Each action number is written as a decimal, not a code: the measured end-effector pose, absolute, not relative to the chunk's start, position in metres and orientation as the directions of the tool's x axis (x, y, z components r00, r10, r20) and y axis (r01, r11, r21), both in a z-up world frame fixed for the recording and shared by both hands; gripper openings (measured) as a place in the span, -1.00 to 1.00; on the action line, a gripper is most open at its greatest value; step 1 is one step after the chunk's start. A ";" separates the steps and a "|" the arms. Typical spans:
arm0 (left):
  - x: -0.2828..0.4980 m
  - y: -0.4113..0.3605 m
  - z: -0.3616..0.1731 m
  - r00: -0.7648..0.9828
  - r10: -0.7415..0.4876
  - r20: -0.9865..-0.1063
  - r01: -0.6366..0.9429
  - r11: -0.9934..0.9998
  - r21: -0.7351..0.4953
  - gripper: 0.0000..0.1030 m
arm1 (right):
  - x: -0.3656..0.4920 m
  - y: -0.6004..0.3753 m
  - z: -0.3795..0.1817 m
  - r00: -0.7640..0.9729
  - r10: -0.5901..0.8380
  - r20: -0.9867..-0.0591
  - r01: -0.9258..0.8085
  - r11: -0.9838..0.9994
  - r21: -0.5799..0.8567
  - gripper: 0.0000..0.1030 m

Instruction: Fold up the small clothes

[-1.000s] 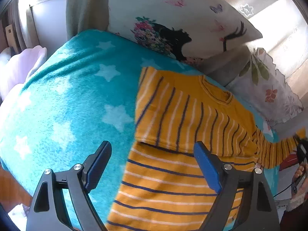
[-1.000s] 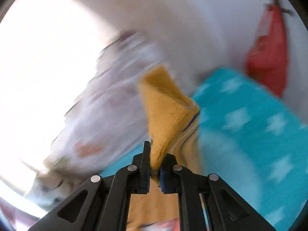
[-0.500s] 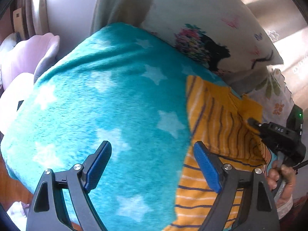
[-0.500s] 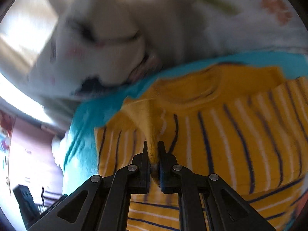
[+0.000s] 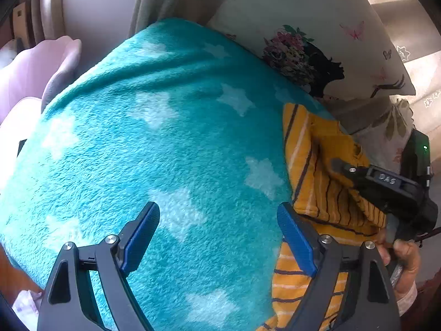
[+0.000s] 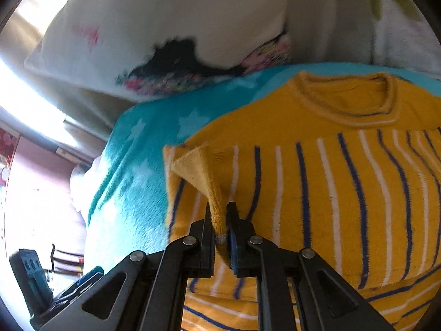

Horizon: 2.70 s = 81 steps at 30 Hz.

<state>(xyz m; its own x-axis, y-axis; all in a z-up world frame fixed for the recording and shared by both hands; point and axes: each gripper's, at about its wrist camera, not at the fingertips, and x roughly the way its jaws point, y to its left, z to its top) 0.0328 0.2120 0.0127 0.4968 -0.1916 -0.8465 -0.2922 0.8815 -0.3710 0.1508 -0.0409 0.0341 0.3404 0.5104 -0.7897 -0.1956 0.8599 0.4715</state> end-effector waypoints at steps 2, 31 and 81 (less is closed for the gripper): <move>0.035 0.211 0.013 0.495 -0.194 -0.847 -0.288 0.883 -0.370 0.67 | 0.147 -0.031 0.027 0.302 0.537 -0.788 -0.212 0.843 0.494 -0.37; 0.080 0.149 -0.009 0.430 -0.334 -0.839 -0.125 0.898 -0.422 0.67 | 0.007 -0.301 0.045 0.489 0.188 -0.852 0.301 0.880 0.368 0.07; -0.132 0.092 -0.007 0.465 -0.407 -0.786 -0.211 0.811 -0.545 0.24 | -0.139 -0.383 -0.019 0.322 0.635 -0.702 0.091 0.717 0.691 -0.03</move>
